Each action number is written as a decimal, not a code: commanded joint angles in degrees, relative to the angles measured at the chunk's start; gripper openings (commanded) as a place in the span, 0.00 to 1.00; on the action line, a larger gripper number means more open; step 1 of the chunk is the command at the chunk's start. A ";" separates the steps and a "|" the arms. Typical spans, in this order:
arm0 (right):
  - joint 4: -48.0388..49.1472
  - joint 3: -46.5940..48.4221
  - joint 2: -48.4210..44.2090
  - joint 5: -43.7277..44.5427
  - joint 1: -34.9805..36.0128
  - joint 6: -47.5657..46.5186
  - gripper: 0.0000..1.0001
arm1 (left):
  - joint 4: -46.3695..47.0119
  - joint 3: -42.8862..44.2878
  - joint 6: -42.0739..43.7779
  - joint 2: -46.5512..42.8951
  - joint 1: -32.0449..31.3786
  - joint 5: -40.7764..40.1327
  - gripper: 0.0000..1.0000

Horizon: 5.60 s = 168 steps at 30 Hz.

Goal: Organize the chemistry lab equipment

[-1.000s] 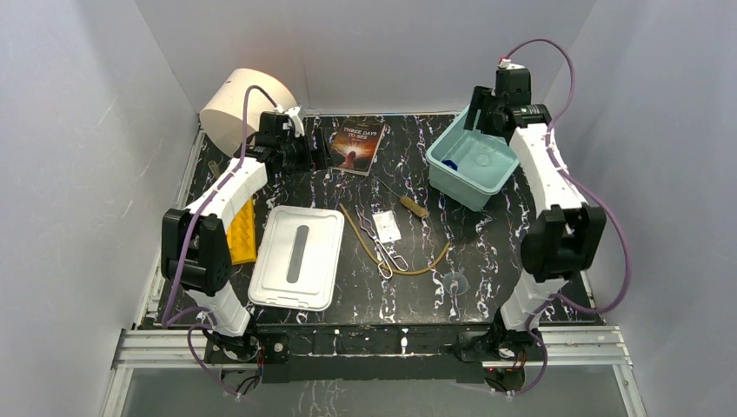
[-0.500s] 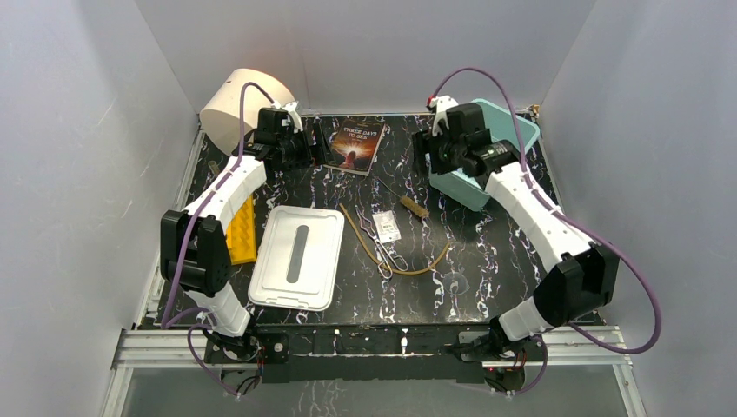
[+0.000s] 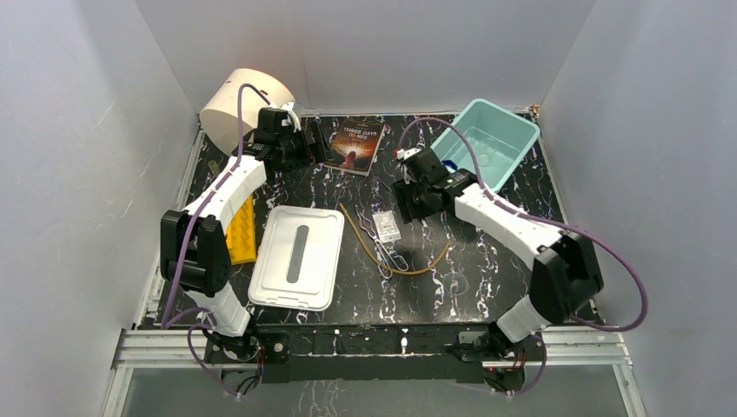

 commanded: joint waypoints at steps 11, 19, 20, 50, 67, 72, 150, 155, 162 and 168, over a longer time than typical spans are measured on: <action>13.03 20.32 26.07 11.94 -1.40 -7.04 0.63 | -3.42 1.26 -1.35 -2.97 0.16 -8.29 0.97; 10.43 27.43 34.84 8.97 -2.65 -10.04 0.44 | -3.37 0.29 -0.89 -3.23 0.20 -7.52 0.98; 10.44 27.45 34.90 8.24 -2.90 -10.04 0.45 | -3.37 0.17 -0.74 -3.15 0.16 -7.53 0.98; 4.86 30.44 40.88 -4.06 -6.67 -16.27 0.40 | -3.54 1.82 0.05 0.01 0.15 -4.98 0.98; 3.69 33.26 37.47 -1.84 -6.23 -17.05 0.00 | -4.32 3.36 0.74 0.73 0.16 -4.45 0.98; 4.98 31.95 31.25 -3.79 -6.23 -16.35 0.00 | -4.16 3.19 0.77 0.47 0.16 -4.27 0.98; -0.17 53.92 46.45 4.89 -27.94 22.49 0.36 | -3.72 -0.04 1.29 -2.26 0.24 -4.45 0.98; 2.06 54.85 47.20 -3.57 -27.46 18.81 0.38 | -3.67 -0.20 1.30 -2.35 0.24 -4.45 0.98; 0.01 58.40 48.23 -4.66 -26.11 16.04 0.43 | -3.54 -0.09 1.17 -2.36 0.24 -4.12 0.98; -7.21 58.92 43.21 2.25 -24.38 13.41 0.46 | -2.94 -0.64 -1.61 -2.70 0.25 -3.26 0.98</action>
